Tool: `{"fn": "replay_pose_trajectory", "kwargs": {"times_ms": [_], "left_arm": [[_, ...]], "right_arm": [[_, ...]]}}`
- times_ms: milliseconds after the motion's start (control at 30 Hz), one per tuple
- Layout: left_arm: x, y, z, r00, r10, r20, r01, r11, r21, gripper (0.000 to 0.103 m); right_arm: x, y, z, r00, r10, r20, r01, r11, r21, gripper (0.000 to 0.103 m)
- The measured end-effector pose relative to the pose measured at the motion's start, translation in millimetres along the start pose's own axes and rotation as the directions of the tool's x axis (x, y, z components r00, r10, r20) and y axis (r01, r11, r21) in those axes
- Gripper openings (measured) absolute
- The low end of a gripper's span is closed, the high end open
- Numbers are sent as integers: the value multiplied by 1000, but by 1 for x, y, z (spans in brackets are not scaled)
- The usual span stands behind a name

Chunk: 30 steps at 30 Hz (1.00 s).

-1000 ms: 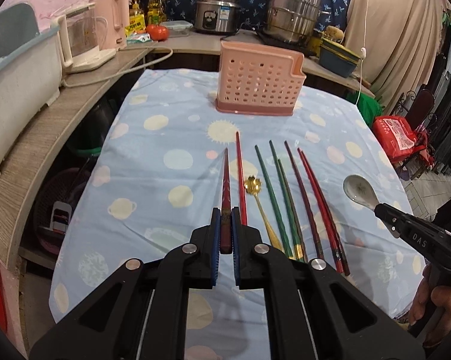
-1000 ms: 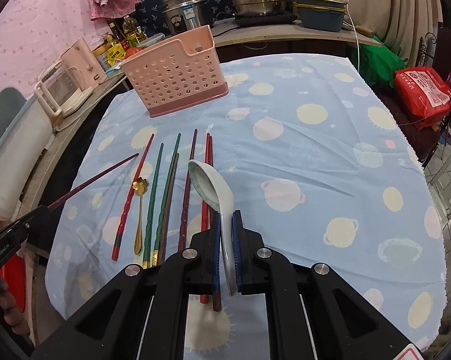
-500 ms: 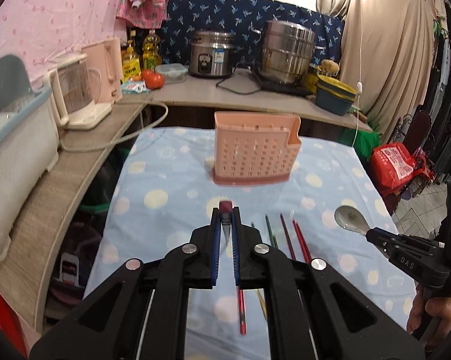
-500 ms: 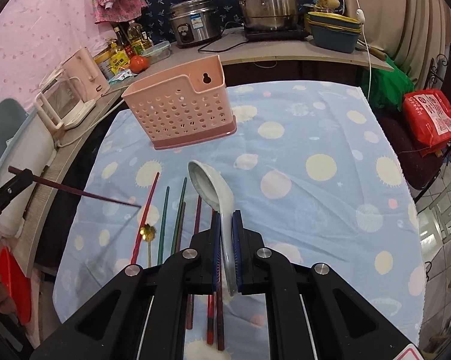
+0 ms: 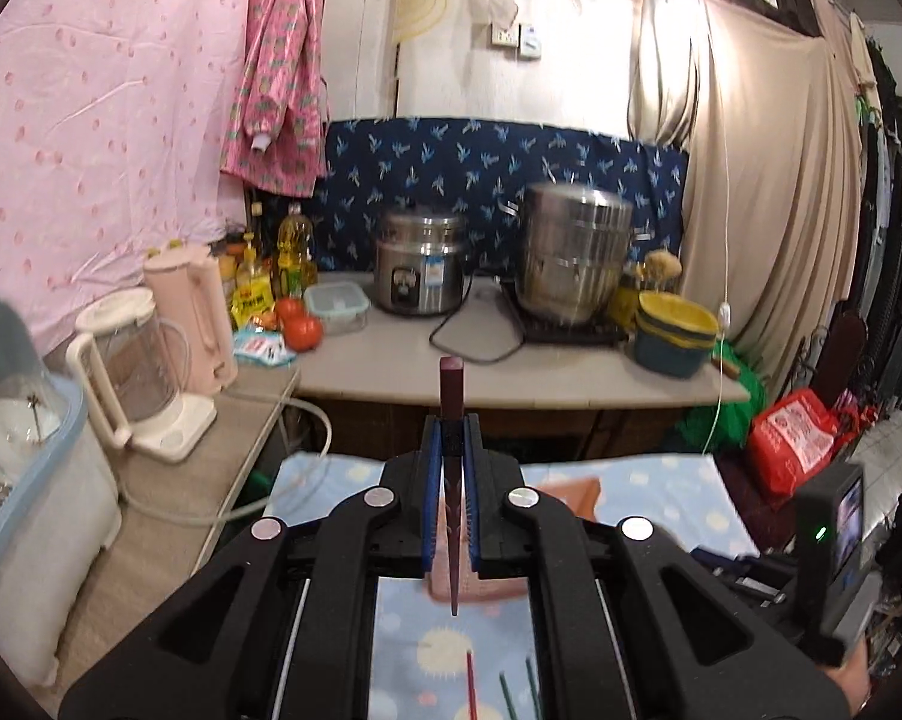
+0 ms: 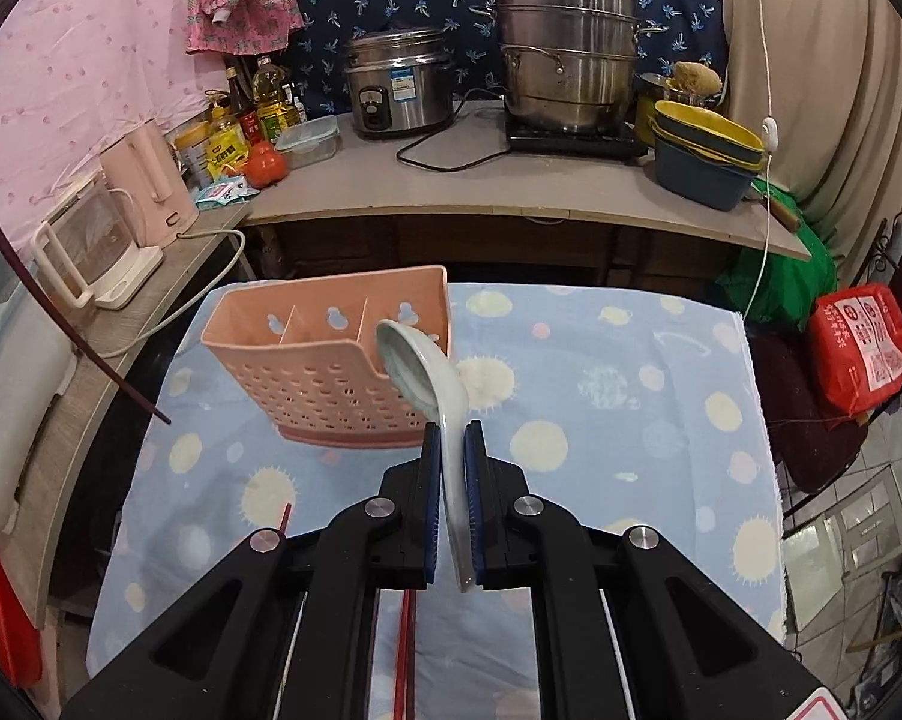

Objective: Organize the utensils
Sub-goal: 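Lift and carry the spoon and chopstick over the pink utensil holder with both tools, then open the right tool to drop the spoon in the holder while the left tool drops the chopstick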

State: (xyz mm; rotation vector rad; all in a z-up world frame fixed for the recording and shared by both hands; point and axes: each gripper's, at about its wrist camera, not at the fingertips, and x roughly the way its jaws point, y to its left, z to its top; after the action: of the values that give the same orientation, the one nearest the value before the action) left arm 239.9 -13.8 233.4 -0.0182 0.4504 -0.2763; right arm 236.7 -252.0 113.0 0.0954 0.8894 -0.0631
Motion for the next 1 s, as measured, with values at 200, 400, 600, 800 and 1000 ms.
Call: {"fn": "replay_pose_trajectory", "kwargs": {"times_ms": [200, 400, 600, 800, 1000], "left_arm": [[38, -2, 32, 1000, 7, 18, -7, 1000, -12, 7], [82, 1, 16, 998, 18, -53, -19, 1000, -12, 7], [117, 9, -3, 993, 28, -113, -31, 999, -31, 7], [126, 11, -11, 991, 38, -129, -41, 999, -21, 8], [125, 14, -15, 990, 48, -132, -52, 998, -29, 8]], "right_arm": [[32, 6, 27, 999, -18, -47, 16, 1000, -26, 8], [66, 7, 36, 992, -34, -120, 29, 999, -42, 8], [87, 15, 40, 988, -18, -154, 10, 999, -49, 8], [81, 15, 46, 995, -14, -95, 12, 1000, -20, 23], [71, 14, 42, 997, -14, -70, 13, 1000, -15, 28]]}}
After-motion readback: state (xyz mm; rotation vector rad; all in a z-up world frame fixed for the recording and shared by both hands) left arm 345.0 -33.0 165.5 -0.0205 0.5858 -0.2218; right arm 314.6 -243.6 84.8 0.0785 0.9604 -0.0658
